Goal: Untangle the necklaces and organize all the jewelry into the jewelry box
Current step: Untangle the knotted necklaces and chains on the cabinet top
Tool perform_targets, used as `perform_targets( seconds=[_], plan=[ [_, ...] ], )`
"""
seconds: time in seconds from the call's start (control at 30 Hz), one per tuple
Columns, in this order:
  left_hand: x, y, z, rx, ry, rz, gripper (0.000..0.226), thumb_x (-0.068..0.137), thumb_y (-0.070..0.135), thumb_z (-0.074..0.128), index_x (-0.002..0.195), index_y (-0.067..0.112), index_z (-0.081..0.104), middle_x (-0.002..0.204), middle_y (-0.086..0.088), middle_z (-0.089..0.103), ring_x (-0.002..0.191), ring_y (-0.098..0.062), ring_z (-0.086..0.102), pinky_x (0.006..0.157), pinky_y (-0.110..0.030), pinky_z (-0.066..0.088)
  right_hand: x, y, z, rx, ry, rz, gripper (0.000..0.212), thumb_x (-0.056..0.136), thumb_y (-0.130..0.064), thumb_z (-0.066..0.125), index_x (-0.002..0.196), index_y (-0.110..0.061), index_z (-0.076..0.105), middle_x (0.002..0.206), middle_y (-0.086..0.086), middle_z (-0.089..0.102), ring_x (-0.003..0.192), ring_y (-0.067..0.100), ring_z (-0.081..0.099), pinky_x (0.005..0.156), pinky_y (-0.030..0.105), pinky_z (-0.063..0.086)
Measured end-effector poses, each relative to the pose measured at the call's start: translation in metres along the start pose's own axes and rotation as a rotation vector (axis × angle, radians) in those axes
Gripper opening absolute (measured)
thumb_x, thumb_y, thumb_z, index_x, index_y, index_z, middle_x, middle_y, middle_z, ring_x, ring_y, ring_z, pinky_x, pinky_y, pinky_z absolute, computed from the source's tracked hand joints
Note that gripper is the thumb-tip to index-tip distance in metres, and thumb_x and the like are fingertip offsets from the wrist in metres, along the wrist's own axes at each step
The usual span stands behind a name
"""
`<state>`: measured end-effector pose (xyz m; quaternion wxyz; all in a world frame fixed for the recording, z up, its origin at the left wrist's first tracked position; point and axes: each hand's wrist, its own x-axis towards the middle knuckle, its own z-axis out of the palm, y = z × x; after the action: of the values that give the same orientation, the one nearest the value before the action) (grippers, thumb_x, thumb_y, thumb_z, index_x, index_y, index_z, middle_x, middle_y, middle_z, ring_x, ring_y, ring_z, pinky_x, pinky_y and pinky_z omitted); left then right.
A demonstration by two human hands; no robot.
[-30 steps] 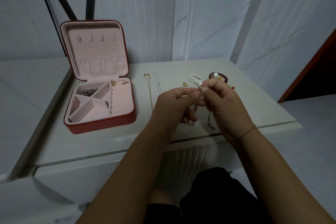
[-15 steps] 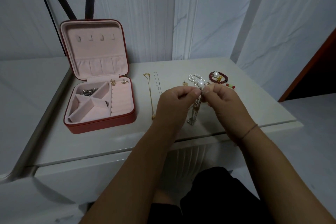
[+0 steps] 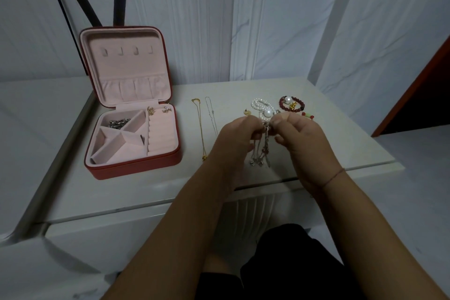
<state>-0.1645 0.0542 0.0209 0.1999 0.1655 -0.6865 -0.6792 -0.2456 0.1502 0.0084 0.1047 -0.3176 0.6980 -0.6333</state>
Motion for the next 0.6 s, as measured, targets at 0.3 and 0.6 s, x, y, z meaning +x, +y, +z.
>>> perform_targets(
  seconds=[0.3, 0.6],
  plan=[
    [0.003, -0.004, -0.011, -0.289, 0.104, -0.084, 0.026, 0.085, 0.017, 0.037, 0.060, 0.016, 0.043, 0.063, -0.001, 0.052, 0.062, -0.015, 0.042, 0.067, -0.029, 0.035, 0.004, 0.002, -0.015, -0.146, 0.220, -0.089, 0.018, 0.088, -0.005, 0.057, 0.075, -0.017, 0.060, 0.079, 0.011, 0.059, 0.070, 0.012, 0.050, 0.066, 0.018, 0.043],
    [0.004, -0.001, -0.016, -0.669, -0.030, -0.170, 0.021, 0.094, 0.015, 0.035, 0.078, 0.014, 0.049, 0.062, 0.002, 0.044, 0.041, -0.008, 0.027, 0.040, -0.018, 0.030, 0.004, 0.000, -0.011, 0.318, 0.163, 0.112, 0.012, 0.085, -0.001, 0.060, 0.080, -0.009, 0.065, 0.076, 0.001, 0.064, 0.070, 0.010, 0.053, 0.073, 0.026, 0.042]
  ],
)
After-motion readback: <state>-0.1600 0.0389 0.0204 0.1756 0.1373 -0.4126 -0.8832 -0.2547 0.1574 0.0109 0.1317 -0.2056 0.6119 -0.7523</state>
